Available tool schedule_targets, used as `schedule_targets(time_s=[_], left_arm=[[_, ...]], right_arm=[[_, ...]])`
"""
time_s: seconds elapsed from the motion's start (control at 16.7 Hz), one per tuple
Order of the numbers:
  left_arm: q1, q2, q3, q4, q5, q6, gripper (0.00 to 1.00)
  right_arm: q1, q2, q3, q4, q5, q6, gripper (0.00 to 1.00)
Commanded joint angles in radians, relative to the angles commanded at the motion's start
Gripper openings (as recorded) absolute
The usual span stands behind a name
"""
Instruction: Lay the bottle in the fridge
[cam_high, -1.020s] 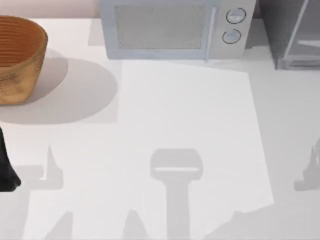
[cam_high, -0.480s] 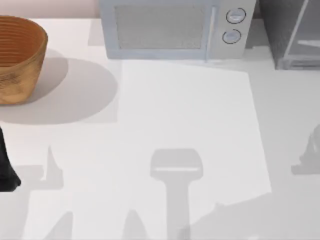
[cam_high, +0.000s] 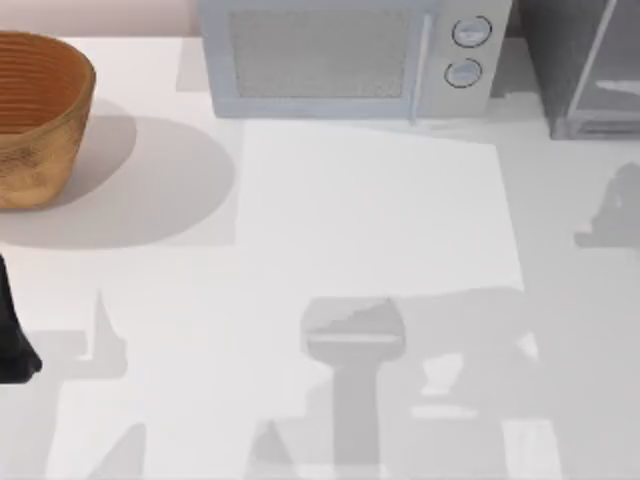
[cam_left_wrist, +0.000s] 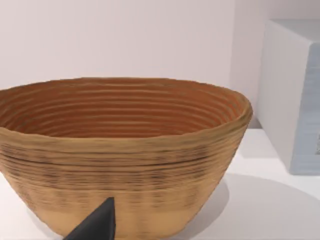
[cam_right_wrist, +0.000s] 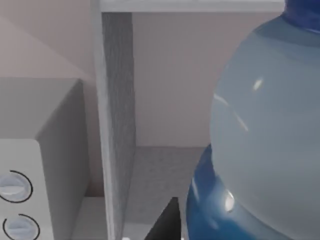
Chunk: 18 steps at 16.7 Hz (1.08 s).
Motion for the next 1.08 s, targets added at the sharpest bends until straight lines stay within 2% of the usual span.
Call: schedule_targets(time_s=[0.6,0.84,1.08], left_arm=[[0.000,0.000,0.000,0.000,0.000,0.000,1.00],[0.000,0.000,0.000,0.000,0.000,0.000,1.00],[0.000,0.000,0.000,0.000,0.000,0.000,1.00]], right_arm=[[-0.111,0.827,0.392,0.450,-0.103,0.002,0.01],[-0.139,1.036,0.490,0.562,-0.128,0.003,0.01],[-0.152,1.128,0.529,0.608,-0.139,0.005,0.01]])
